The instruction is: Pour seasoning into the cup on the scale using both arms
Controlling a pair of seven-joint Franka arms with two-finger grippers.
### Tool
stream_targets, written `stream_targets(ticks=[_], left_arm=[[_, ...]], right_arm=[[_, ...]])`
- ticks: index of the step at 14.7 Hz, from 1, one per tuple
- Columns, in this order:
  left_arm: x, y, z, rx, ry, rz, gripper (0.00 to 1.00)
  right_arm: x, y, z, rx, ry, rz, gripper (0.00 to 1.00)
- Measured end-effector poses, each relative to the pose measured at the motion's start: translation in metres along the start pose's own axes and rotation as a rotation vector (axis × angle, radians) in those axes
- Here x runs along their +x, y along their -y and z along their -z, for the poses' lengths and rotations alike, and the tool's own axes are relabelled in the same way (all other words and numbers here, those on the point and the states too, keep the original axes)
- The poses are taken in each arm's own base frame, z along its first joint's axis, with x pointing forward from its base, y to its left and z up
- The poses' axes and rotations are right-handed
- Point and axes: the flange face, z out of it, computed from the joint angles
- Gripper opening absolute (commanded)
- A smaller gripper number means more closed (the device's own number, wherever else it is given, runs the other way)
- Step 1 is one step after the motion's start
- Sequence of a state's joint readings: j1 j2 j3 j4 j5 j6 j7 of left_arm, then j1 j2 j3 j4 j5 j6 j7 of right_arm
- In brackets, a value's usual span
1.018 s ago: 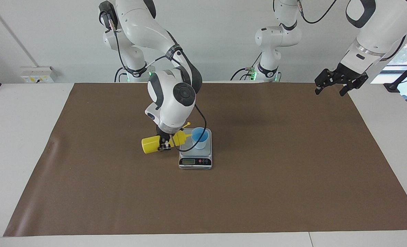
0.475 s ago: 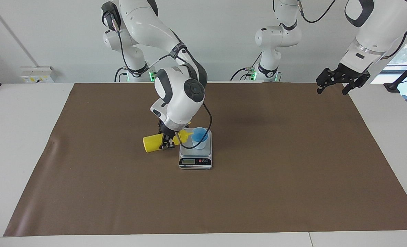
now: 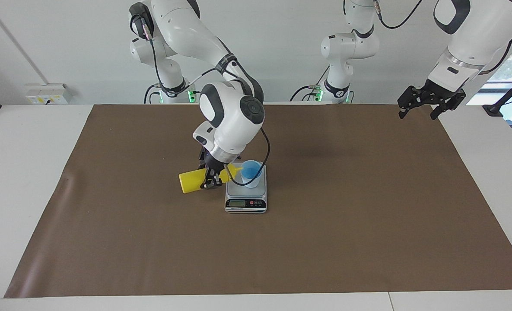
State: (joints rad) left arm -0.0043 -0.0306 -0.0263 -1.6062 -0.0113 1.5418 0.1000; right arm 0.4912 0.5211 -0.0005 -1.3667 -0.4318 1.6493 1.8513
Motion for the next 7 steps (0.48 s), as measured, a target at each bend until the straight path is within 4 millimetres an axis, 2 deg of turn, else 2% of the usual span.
stream_targets(ticks=[7], left_arm=[[-0.0005, 0.0045, 0.0001, 0.0, 0.0, 0.008, 1.0]], right_arm=[[0.0031, -0.0001, 0.0049, -0.013, 0.032, -0.014, 0.0]])
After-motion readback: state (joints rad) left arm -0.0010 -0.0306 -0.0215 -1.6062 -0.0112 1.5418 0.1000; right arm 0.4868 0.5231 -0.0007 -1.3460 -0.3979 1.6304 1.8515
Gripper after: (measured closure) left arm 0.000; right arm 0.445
